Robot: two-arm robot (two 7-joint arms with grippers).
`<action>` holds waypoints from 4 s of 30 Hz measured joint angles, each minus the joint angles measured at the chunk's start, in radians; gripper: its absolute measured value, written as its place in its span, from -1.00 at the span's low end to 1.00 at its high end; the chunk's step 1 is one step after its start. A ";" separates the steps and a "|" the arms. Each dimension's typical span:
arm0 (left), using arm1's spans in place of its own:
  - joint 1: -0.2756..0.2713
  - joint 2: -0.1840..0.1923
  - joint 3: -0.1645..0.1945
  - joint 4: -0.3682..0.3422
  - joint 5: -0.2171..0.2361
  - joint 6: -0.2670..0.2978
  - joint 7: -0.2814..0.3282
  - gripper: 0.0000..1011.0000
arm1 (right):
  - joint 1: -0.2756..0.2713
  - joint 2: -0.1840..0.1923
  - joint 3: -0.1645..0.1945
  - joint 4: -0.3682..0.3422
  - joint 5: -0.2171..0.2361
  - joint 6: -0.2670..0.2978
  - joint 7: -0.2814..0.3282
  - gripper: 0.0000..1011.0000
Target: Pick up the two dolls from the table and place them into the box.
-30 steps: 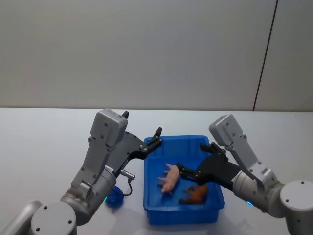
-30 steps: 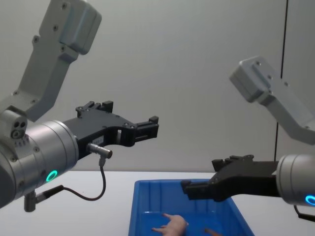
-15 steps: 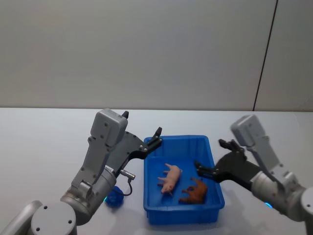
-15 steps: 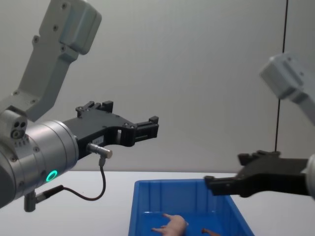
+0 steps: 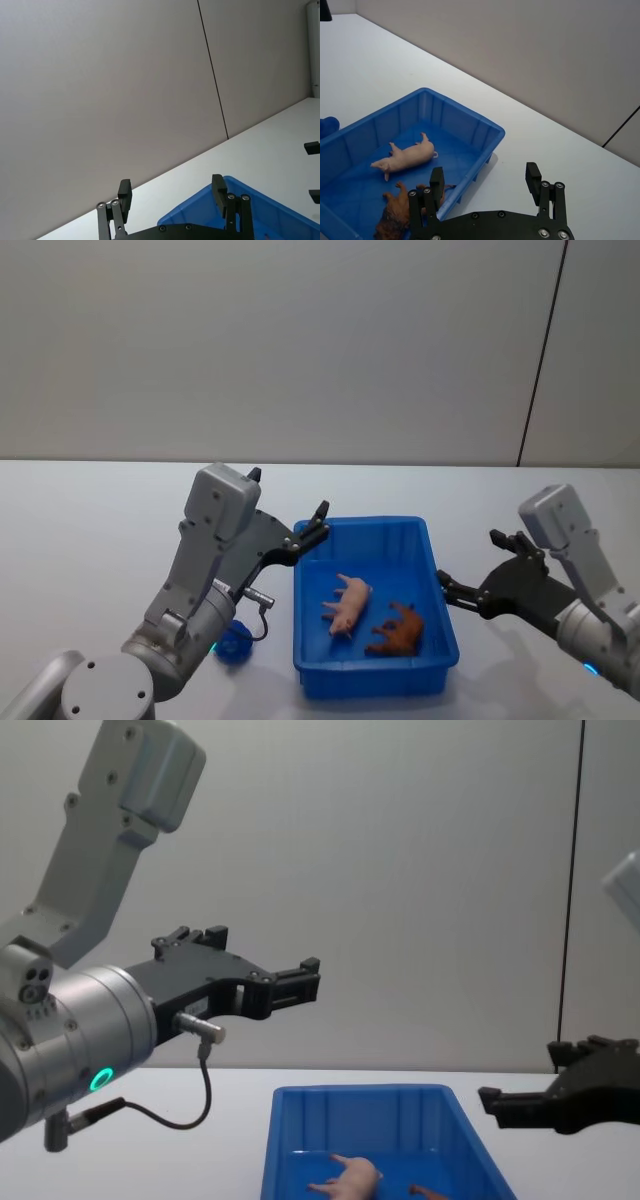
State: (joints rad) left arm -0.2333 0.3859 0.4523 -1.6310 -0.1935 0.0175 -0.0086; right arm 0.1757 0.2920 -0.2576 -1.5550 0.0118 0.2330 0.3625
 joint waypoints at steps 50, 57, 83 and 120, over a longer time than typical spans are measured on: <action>0.130 0.121 -0.058 0.079 -0.138 0.078 -0.111 0.98 | -0.022 0.030 0.020 -0.005 0.014 -0.019 -0.012 0.98; 0.103 0.110 -0.059 0.143 -0.121 0.100 -0.179 0.98 | -0.022 0.030 0.020 -0.005 0.014 -0.019 -0.012 0.98; -0.010 0.057 -0.059 0.363 -0.020 0.111 -0.339 0.76 | -0.022 0.030 0.020 -0.005 0.013 -0.019 -0.012 0.98; -0.141 -0.001 -0.061 0.347 0.117 0.036 -0.421 -0.23 | -0.022 0.030 0.020 -0.005 0.014 -0.018 -0.012 0.98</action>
State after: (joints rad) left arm -0.3746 0.3849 0.3911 -1.2837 -0.0767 0.0538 -0.4299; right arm 0.1539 0.3222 -0.2381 -1.5600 0.0253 0.2145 0.3508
